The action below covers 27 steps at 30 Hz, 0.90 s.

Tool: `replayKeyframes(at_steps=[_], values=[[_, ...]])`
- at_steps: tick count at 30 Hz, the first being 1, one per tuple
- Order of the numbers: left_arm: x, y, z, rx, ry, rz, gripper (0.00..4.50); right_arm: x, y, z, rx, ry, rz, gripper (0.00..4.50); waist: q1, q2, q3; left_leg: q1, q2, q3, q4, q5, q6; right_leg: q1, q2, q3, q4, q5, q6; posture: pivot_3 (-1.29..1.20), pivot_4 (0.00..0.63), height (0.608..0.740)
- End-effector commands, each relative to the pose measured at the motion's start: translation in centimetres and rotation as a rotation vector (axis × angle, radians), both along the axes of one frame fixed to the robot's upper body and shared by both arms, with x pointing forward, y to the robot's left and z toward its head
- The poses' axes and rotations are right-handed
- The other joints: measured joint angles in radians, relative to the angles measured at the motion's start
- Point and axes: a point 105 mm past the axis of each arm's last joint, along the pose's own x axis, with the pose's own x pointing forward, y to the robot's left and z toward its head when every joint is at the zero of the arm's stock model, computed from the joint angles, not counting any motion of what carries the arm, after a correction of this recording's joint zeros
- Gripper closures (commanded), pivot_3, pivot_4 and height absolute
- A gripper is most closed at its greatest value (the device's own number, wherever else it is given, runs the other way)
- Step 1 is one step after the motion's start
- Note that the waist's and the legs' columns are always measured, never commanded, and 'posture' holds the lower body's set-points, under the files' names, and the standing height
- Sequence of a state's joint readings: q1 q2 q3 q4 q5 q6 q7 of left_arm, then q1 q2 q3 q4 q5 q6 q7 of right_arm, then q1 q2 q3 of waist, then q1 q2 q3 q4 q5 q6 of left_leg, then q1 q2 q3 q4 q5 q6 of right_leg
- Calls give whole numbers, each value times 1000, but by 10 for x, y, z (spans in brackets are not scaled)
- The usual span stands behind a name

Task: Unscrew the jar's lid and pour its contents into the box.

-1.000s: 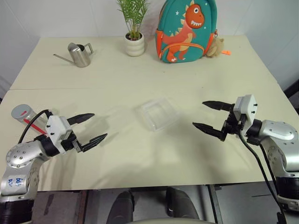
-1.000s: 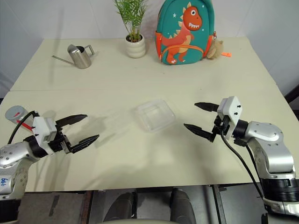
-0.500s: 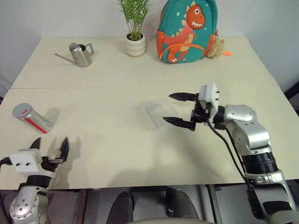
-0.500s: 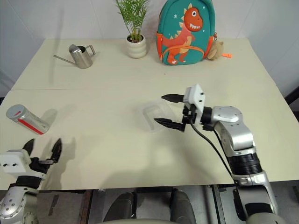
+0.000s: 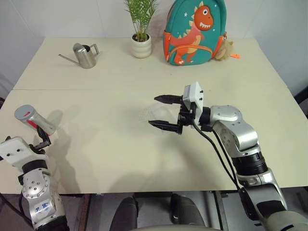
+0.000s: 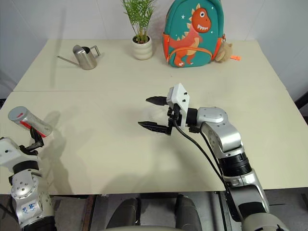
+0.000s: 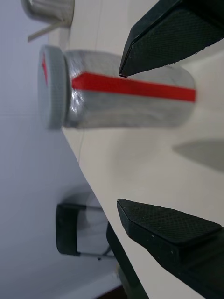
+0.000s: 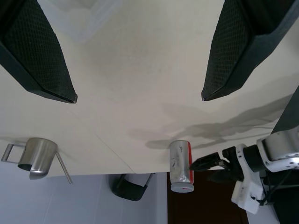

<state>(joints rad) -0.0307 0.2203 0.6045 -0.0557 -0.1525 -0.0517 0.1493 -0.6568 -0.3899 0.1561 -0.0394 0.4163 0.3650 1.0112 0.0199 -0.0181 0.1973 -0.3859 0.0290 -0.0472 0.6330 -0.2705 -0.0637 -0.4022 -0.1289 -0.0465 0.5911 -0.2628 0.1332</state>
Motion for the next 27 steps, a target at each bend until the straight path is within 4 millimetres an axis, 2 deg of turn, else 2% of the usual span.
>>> replayKeyframes(at_steps=[1, 10, 18, 27], values=[[7, -4, 8, 42, -13, -26, 43, -9, 8, 14, 24, -47, 36, 0, 0, 0, 0, 0, 0, 1, 0, 0, 0, 0, 0, 0, 0, 0, 0, 0, 150, 740], [15, -8, 7, 49, -3, -17, 43, -15, 7, 14, 41, -35, 44, 0, -3, 0, 0, -1, 0, 2, -1, 0, 0, -3, 0, 1, 1, 0, 0, 0, 150, 740], [35, -19, 9, 33, -22, -18, 43, -18, 9, 14, 53, -24, 66, 0, -2, 0, 0, -1, 0, 2, -1, 1, -1, -4, 0, 1, 2, 0, 0, 0, 150, 740], [38, -8, 10, -18, -51, 93, 43, -18, 9, 15, 59, -9, 75, 0, -5, -1, 0, -2, 0, 2, -2, 1, -2, -4, 0, 1, 3, 1, 1, 0, 150, 740]])
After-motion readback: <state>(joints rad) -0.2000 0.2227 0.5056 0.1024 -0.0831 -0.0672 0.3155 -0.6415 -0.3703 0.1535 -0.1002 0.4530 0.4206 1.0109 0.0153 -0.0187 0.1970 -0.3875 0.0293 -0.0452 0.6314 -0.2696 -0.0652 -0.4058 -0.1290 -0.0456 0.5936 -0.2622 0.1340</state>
